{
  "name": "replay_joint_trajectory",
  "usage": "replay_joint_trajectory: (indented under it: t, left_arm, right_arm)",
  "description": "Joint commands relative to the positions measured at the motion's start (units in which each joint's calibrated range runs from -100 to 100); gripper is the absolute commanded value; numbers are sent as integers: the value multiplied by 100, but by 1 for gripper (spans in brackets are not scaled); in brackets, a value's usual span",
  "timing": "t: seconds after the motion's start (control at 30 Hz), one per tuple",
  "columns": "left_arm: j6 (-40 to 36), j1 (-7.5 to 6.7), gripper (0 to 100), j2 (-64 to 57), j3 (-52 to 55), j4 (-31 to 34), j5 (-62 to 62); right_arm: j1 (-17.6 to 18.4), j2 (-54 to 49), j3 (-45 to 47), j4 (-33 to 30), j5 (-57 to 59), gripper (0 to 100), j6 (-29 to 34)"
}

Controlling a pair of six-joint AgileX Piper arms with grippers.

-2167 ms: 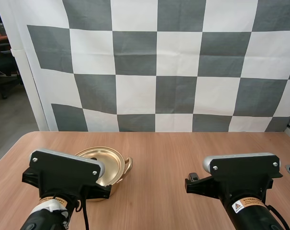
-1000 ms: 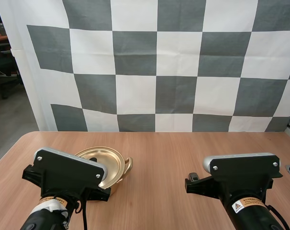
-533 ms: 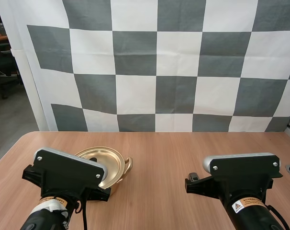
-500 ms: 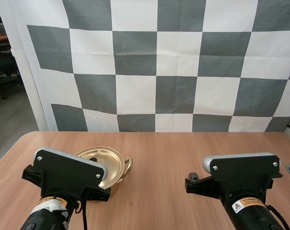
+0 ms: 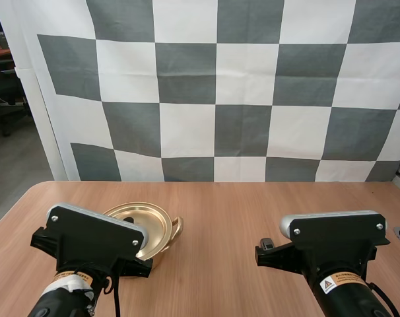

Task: Open the pot, put the car inside, and close it

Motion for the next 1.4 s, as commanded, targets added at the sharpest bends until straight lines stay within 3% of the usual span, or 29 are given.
replay_joint_trajectory:
  t: [0.0, 0.83, 1.0, 1.37]
  left_arm:
    - [8, 3, 0, 0, 0, -3, -9]
    - [8, 3, 0, 0, 0, -29, -9]
    - [8, 3, 0, 0, 0, -29, -9]
    - [8, 3, 0, 0, 0, -29, -9]
  right_arm:
    - [-6, 0, 0, -1, -1, 0, -1]
    - [-6, 0, 0, -1, -1, 0, -1]
    - [-6, 0, 0, 328, -1, 0, -1]
    - [-6, 0, 0, 328, -1, 0, -1]
